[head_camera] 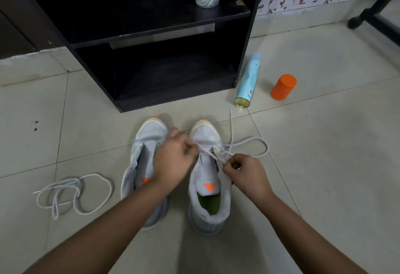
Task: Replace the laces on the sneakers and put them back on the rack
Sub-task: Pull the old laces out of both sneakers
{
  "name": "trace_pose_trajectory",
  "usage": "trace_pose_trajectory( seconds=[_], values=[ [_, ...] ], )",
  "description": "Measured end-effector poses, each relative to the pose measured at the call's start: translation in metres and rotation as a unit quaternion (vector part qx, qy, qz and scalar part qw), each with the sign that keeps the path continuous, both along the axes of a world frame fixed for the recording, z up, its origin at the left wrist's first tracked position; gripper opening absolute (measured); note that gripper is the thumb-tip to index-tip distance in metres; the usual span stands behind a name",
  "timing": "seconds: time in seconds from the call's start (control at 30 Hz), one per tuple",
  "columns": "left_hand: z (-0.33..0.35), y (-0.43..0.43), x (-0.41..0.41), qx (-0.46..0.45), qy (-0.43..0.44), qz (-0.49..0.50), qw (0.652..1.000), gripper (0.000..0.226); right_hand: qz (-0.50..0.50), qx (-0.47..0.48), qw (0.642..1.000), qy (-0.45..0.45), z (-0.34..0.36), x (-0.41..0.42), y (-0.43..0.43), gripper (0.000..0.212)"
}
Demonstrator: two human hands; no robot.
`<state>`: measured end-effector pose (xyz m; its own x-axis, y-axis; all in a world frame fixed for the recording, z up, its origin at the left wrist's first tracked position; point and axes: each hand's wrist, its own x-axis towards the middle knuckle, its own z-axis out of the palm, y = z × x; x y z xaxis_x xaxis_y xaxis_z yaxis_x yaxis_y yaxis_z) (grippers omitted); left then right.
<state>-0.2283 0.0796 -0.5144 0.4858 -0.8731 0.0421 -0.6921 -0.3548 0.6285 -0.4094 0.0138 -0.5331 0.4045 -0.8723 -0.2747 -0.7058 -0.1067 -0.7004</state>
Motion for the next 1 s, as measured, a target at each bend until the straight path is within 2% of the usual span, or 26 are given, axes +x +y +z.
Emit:
trace_pose_trajectory(
  seconds=[0.07, 0.13, 0.27, 0.37, 0.53, 0.63, 0.73, 0.77, 0.83, 0.9, 1.0],
  values=[
    [0.0, 0.002, 0.026, 0.006, 0.015, 0.07, 0.997, 0.011, 0.001, 0.002, 1.0, 0.001, 0.0, 0.001, 0.0, 0.017],
    [-0.001, 0.003, 0.043, 0.031, -0.027, 0.081, 0.996, 0.006, 0.014, -0.004, 1.0, 0.009, 0.001, 0.003, 0.0, 0.017],
    [-0.001, 0.001, 0.021, 0.007, -0.108, -0.09, 0.99, 0.027, 0.032, -0.019, 0.999, 0.023, 0.002, 0.007, 0.001, 0.021],
    [0.0, -0.005, -0.012, 0.06, -0.173, -0.203, 0.962, 0.03, 0.028, -0.024, 0.999, 0.025, 0.001, 0.006, 0.001, 0.023],
    [0.001, -0.011, -0.015, 0.117, -0.27, -0.192, 0.936, 0.032, 0.021, -0.021, 0.999, 0.014, 0.0, 0.006, 0.0, 0.023],
    [0.002, -0.009, -0.011, 0.115, -0.213, -0.189, 0.952, 0.029, 0.019, -0.012, 1.0, 0.011, 0.0, 0.006, 0.001, 0.021],
    [0.005, -0.003, 0.014, 0.021, -0.13, -0.075, 0.988, 0.02, 0.011, 0.0, 1.0, 0.008, 0.0, 0.004, 0.0, 0.02],
    [0.008, -0.002, 0.026, 0.024, -0.133, -0.034, 0.99, 0.019, 0.011, 0.001, 1.0, 0.007, 0.001, 0.003, 0.0, 0.019],
    [0.013, -0.002, 0.046, 0.108, -0.186, 0.015, 0.976, 0.022, 0.015, -0.005, 1.0, 0.01, 0.001, 0.003, 0.0, 0.017],
    [0.013, -0.003, 0.05, 0.165, -0.222, 0.007, 0.961, 0.026, 0.019, -0.01, 1.0, 0.013, 0.001, 0.004, 0.0, 0.017],
    [0.008, -0.003, 0.027, 0.082, -0.206, -0.104, 0.97, 0.033, 0.029, -0.012, 0.999, 0.017, 0.001, 0.007, 0.0, 0.017]
  ],
)
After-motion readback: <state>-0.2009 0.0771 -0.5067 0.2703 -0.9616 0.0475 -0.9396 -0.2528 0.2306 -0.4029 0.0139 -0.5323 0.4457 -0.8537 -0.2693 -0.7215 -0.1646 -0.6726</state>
